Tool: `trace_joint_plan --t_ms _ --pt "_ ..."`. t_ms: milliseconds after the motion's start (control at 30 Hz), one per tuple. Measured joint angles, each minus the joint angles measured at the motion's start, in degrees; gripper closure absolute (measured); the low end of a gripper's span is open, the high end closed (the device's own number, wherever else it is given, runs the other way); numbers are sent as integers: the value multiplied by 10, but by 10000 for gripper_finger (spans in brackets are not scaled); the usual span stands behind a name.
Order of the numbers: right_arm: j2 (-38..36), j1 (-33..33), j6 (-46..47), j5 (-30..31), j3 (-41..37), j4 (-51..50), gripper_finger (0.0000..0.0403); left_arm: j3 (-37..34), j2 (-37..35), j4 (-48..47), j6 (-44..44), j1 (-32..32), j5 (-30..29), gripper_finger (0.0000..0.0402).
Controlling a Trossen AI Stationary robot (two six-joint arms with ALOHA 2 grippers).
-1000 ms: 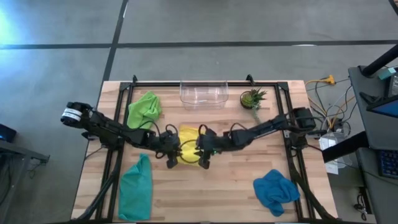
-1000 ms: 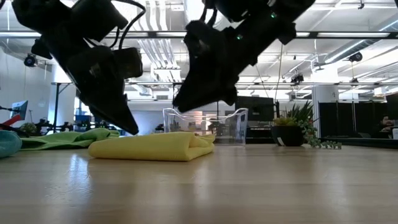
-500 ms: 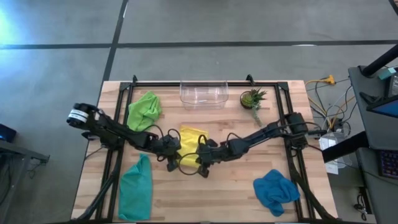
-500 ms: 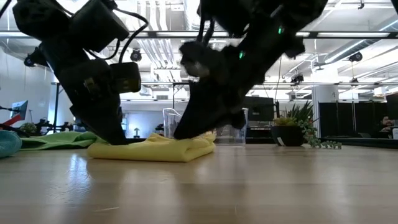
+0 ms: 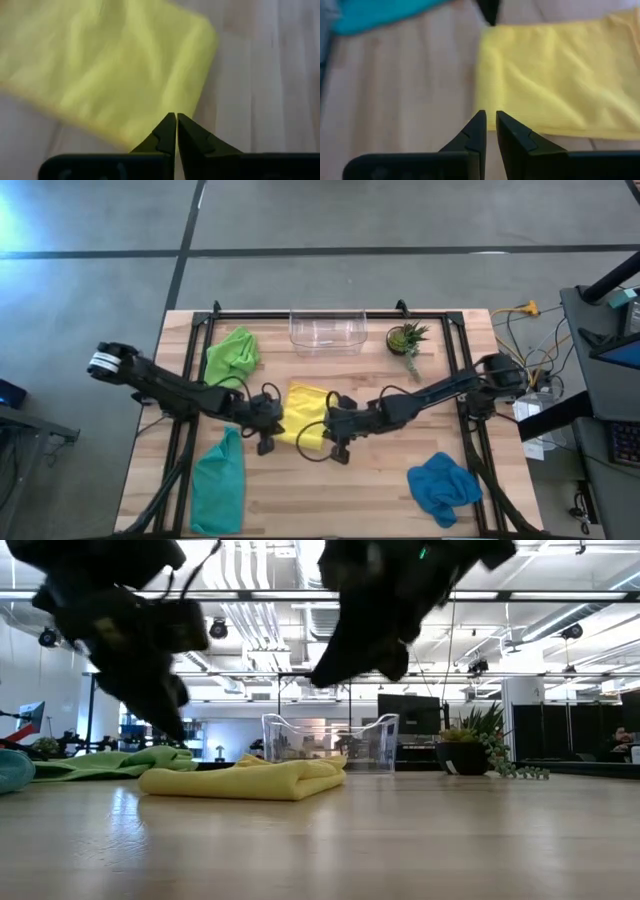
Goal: Fold microfiber towels
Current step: Fold the yellow microfiber towel
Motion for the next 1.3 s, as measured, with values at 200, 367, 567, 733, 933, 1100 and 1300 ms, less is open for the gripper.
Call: trace_joint_plan --t_ms 200,367,567,733,933,1100,1300 --pt "-22 20 -11 0 -1 8 365 -37 -47 -17 7 -8 7 401" --pt "-23 11 28 42 -2 2 365 -66 -16 0 6 2 -67 401" --pt "-25 12 53 61 -2 -9 365 -61 81 114 7 9 -40 401" --pt "-29 20 52 58 -2 -55 365 -15 152 159 -5 2 -24 401" --pt "-32 43 44 49 -2 -114 365 20 147 126 -10 -14 4 402" --pt "-33 59 -21 10 -5 -105 364 17 79 56 -21 -51 -1 401" --pt "-33 60 -119 -4 -35 -36 353 8 17 59 -25 -134 -6 401"
